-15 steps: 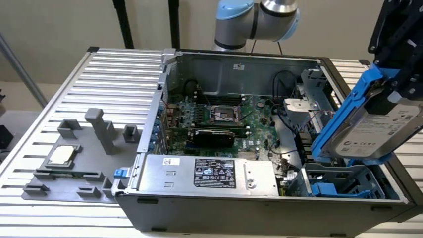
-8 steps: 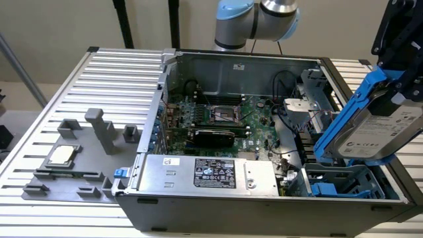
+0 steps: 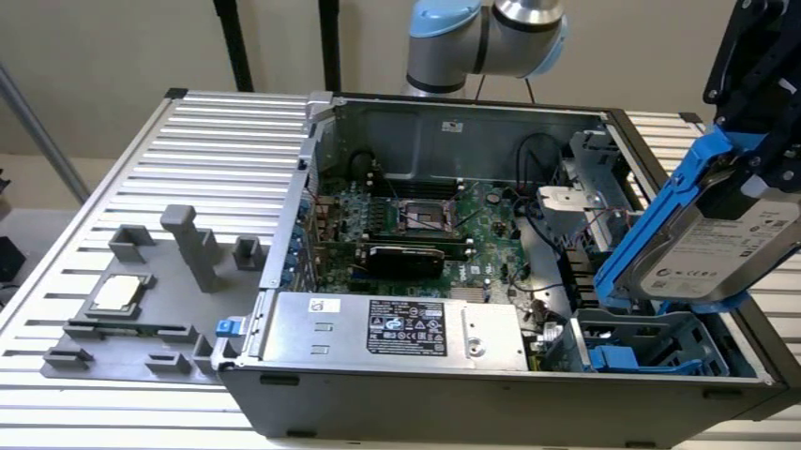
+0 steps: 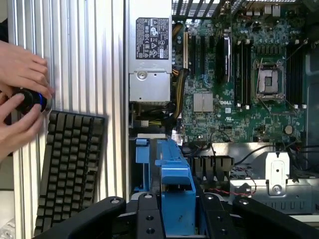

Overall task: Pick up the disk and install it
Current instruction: 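Pick up the disk, then insert the disk into the insertion slot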

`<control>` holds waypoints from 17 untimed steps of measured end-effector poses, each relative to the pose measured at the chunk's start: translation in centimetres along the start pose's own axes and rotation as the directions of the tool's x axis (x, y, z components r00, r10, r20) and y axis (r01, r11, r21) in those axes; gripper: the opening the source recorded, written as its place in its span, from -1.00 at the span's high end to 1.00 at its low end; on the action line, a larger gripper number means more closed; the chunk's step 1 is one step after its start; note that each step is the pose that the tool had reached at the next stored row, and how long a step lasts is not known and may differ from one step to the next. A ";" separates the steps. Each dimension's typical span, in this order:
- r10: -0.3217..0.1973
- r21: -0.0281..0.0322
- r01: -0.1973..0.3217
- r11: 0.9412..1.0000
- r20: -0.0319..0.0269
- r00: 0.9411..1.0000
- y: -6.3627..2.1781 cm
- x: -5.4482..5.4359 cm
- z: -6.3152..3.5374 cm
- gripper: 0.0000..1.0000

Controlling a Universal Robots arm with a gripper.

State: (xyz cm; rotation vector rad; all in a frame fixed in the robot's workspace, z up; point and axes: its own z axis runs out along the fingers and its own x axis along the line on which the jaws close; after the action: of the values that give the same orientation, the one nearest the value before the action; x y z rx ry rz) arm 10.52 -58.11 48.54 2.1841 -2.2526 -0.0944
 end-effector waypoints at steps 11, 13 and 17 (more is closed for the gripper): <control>0.000 0.000 0.000 1.000 0.000 1.000 -0.07 0.0 0.89 1.00; 0.000 0.000 0.000 1.000 0.000 1.000 -0.16 0.0 1.23 1.00; -0.001 0.000 0.001 1.000 0.000 1.000 -0.33 0.1 1.95 1.00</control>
State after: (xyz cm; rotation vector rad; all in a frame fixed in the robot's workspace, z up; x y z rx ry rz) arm 10.76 -58.14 46.57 2.1847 -2.2518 -0.0944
